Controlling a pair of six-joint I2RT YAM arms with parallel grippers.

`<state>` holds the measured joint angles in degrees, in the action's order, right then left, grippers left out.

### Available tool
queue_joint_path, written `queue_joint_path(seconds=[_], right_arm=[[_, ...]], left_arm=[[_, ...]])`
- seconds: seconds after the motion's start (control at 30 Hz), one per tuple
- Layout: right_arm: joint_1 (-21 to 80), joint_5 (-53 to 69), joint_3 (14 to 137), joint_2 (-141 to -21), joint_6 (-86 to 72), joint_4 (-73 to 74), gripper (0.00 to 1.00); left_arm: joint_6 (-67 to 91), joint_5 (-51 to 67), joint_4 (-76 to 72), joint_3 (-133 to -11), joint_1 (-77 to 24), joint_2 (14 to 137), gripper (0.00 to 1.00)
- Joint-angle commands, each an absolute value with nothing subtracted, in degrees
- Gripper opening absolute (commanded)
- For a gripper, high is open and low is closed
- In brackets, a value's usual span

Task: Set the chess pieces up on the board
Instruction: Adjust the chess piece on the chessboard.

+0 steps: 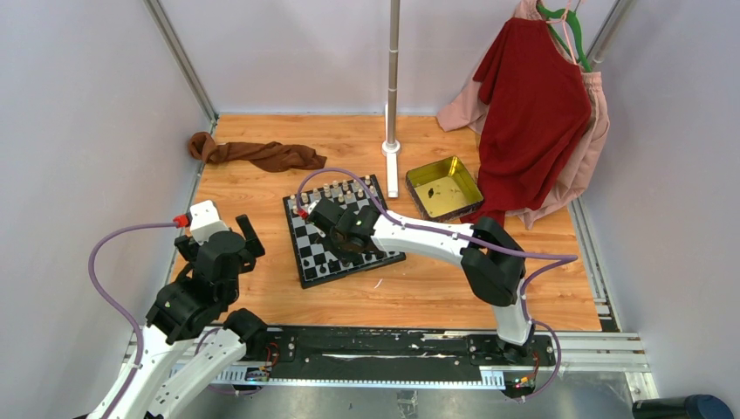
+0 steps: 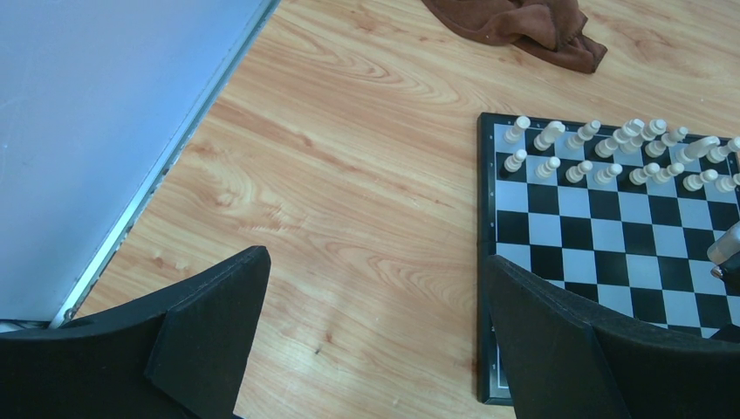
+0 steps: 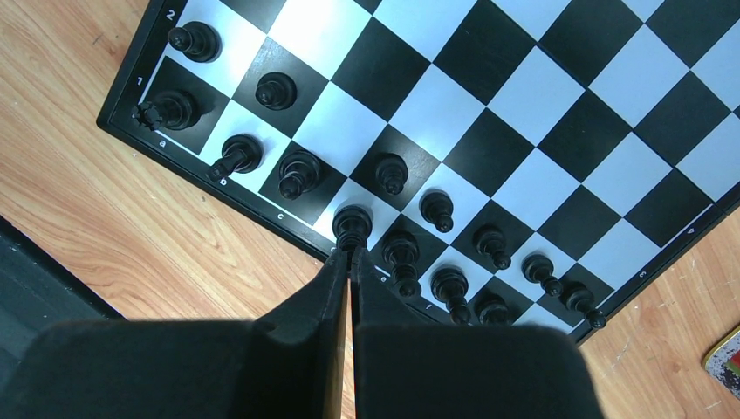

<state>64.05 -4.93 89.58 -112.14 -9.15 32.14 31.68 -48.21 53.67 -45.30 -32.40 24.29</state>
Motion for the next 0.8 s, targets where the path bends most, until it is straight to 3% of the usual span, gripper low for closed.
queue_joint_path(seconds=[0.0,0.2,0.4,0.77], right_arm=[[63.37,-4.24,90.88,-113.45,-8.27,33.66,0.00],[63.37,-4.05,90.71,-113.38,-8.27,33.65,0.03],[63.37,-4.37,90.53,-113.08,-8.29,33.71,0.25],[63.37,-4.87,91.10,-112.30,-7.91,33.60,0.29]], left_arm=[[31.50,-48.82,52.43,-45.08,-32.78,24.91,0.99],[31.50,-48.78,52.38,-45.09,-32.78,24.99,0.99],[31.39,-48.71,52.31,-45.03,-32.78,25.00,0.99],[31.36,-48.52,52.27,-45.09,-32.76,25.05,0.99]])
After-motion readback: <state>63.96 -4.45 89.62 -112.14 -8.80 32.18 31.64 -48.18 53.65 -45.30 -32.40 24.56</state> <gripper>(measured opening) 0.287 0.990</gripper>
